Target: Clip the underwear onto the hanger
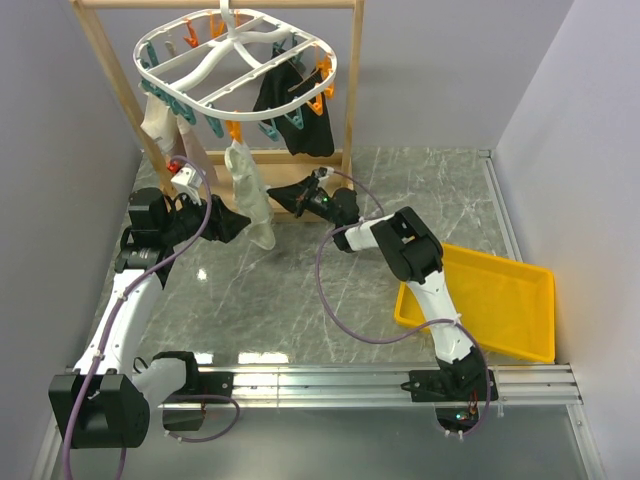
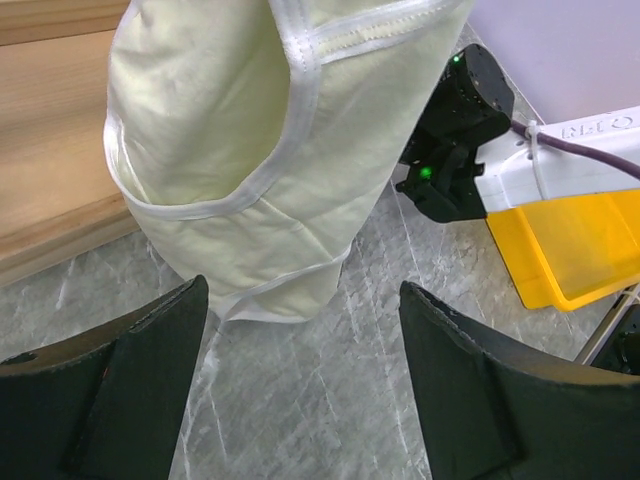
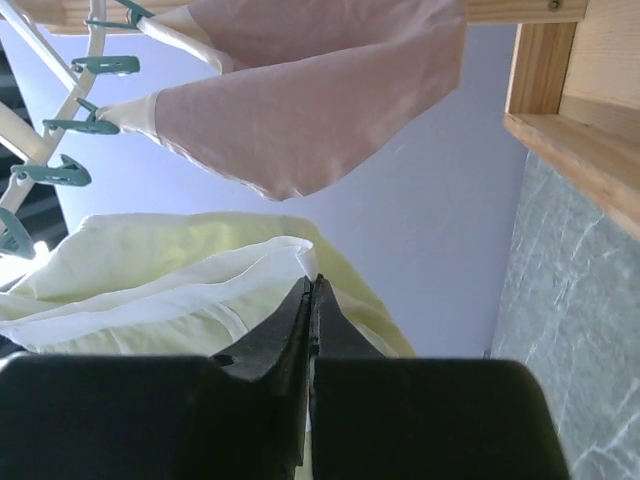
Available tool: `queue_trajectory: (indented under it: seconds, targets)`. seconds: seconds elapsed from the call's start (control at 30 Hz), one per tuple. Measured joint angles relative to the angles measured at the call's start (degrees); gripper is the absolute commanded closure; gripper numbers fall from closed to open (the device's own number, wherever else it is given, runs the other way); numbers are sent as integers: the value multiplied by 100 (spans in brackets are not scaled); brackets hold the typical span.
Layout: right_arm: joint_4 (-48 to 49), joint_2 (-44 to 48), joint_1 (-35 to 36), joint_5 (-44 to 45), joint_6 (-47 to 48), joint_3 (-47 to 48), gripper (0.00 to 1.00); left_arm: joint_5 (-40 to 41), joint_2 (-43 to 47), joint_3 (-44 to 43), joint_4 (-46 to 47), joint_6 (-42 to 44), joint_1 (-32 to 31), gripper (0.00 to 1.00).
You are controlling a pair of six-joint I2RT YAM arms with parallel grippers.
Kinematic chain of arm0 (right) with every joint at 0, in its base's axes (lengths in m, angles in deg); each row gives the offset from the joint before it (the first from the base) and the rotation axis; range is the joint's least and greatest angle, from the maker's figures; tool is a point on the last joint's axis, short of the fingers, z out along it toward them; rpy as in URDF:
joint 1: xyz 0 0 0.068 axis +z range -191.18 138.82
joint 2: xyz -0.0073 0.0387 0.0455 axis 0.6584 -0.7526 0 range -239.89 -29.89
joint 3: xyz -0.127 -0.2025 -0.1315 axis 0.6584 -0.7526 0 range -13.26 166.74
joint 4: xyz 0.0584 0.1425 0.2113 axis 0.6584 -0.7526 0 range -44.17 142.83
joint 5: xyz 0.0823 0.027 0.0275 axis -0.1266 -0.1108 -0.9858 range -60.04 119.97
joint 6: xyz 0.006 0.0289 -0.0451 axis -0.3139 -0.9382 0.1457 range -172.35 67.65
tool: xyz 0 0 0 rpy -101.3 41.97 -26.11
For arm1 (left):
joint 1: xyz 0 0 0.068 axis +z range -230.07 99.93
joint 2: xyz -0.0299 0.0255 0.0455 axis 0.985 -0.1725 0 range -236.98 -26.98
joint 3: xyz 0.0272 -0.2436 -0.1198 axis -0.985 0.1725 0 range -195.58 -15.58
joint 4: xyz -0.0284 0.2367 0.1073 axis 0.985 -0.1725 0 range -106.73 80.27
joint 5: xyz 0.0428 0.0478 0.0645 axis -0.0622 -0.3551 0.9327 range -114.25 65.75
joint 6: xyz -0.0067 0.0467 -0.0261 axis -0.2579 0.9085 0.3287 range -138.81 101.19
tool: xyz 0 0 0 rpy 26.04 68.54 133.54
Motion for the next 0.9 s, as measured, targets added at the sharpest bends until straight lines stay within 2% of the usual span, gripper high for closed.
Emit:
queue_trajectory:
  seconds: [0.2, 0.5, 0.63, 0.8, 0.9]
  targets:
    - [-31, 400, -59, -2, 297, -470, 100, 59, 0, -9, -118, 2, 2, 19]
    - [-236, 1814, -376, -205, 1215, -1482, 100, 201, 0, -13, -162, -28, 2, 23]
    - [-514, 2465, -455, -468, 1674, -1932, 100, 247, -28, -131, -315, -181, 13, 37]
    - [-1025, 3237, -599, -826, 2271, -2450, 100, 398, -13, -122, -286, -590, 11, 46]
    - [-1537, 3766, -723, -968, 2745, -2675, 100, 380, 118, 68, -188, -931, 11, 59]
